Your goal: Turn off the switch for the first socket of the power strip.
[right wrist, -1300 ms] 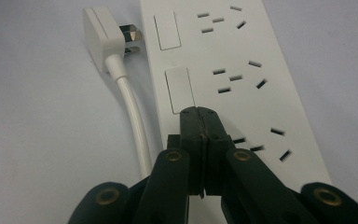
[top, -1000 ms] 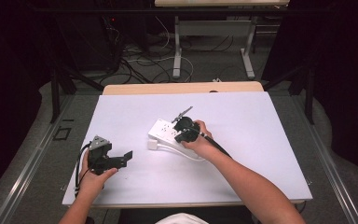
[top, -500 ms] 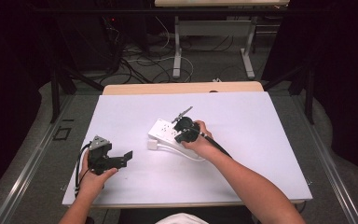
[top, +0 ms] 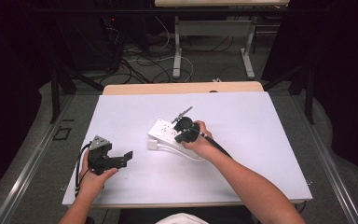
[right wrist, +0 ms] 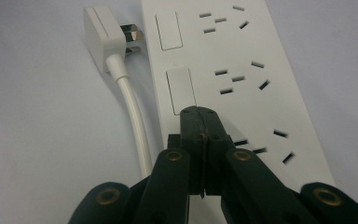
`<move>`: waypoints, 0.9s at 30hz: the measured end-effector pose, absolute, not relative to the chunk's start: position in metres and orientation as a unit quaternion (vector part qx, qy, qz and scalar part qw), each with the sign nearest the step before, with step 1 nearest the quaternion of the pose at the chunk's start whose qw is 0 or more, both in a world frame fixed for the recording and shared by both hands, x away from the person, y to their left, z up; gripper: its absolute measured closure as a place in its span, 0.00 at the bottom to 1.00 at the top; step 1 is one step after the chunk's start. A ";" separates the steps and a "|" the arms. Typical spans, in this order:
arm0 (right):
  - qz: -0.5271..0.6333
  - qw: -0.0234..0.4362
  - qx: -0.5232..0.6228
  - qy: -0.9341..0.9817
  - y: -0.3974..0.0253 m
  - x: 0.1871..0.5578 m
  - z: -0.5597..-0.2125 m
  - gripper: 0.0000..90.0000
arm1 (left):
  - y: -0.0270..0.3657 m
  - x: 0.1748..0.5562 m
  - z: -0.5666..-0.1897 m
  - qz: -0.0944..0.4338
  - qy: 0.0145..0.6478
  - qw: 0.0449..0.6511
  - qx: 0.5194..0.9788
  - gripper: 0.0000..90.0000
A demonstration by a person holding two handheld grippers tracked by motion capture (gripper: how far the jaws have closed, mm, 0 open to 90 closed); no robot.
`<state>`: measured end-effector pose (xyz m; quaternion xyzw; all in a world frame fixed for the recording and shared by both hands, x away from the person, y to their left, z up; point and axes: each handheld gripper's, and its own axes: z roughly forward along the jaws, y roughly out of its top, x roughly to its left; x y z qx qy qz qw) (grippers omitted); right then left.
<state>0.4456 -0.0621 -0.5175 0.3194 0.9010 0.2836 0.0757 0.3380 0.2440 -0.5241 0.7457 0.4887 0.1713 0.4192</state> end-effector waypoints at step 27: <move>0.288 0.072 0.327 0.897 -0.061 0.443 -0.520 1.00 | 0.244 0.338 -0.524 0.171 0.489 0.420 0.745 0.04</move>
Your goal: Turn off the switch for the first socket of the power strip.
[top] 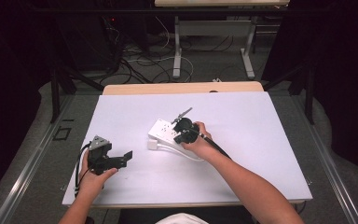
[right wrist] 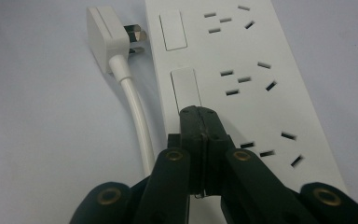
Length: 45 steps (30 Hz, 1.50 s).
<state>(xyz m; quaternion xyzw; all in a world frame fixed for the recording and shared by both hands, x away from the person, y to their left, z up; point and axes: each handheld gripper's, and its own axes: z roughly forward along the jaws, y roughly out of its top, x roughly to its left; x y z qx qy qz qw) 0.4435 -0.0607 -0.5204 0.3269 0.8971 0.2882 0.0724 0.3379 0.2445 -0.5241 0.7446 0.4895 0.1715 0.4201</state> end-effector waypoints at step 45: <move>0.327 0.094 0.344 0.875 -0.062 0.439 -0.505 0.45 | 0.243 0.339 -0.526 0.179 0.490 0.423 0.741 0.04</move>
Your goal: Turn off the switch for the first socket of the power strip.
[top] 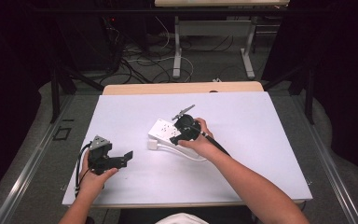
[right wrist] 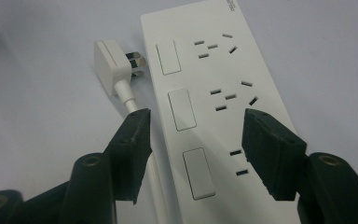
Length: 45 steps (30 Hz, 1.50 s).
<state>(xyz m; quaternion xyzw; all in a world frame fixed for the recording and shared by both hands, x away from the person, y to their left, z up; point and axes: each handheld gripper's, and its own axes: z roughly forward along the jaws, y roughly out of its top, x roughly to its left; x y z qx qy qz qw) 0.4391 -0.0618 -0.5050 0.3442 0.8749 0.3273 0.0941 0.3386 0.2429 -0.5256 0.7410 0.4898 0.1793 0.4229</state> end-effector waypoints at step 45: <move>0.374 0.147 0.378 0.834 -0.087 0.426 -0.469 0.00 | 0.241 0.341 -0.525 0.179 0.488 0.427 0.740 0.04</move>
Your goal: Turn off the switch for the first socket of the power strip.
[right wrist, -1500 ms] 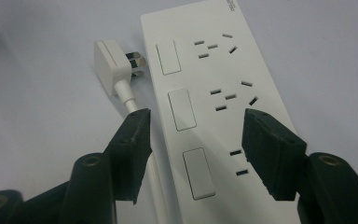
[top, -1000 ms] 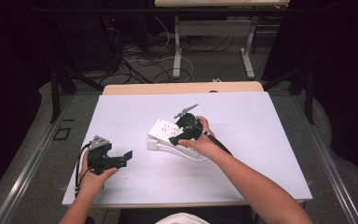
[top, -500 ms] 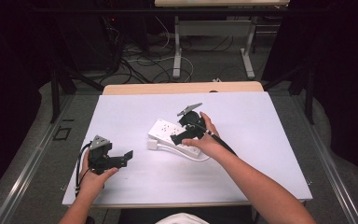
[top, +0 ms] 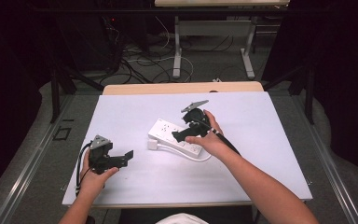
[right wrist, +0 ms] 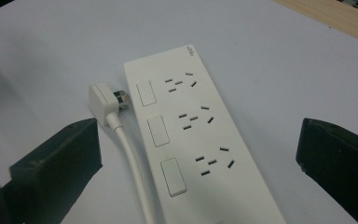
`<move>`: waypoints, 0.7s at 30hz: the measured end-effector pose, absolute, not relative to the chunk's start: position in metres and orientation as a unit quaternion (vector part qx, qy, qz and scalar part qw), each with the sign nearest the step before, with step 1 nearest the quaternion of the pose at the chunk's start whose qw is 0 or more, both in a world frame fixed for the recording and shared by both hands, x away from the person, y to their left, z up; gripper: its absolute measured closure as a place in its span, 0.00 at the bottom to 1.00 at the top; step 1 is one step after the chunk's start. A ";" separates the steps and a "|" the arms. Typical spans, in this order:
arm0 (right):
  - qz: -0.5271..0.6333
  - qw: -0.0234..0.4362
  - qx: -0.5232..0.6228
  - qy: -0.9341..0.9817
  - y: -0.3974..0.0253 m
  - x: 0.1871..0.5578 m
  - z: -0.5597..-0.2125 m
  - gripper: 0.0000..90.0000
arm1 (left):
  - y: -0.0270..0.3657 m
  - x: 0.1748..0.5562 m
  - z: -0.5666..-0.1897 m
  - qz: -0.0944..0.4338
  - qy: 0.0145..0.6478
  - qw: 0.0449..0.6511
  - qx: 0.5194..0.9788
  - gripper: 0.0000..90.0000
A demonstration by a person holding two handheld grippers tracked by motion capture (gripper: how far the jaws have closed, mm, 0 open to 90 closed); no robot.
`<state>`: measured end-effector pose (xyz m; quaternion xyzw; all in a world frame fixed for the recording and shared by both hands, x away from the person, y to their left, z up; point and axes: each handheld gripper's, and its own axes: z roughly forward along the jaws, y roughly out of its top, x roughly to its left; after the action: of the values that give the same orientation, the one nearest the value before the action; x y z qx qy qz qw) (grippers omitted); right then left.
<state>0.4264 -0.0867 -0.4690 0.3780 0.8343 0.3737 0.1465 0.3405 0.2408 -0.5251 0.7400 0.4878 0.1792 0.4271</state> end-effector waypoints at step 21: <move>0.406 0.174 0.386 0.810 -0.134 0.401 -0.446 0.00 | 0.241 0.340 -0.524 0.186 0.491 0.421 0.740 0.02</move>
<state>0.4005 -0.1337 -0.4462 0.3861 0.8101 0.4057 0.1738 0.3398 0.2411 -0.5237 0.7396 0.4912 0.1857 0.4210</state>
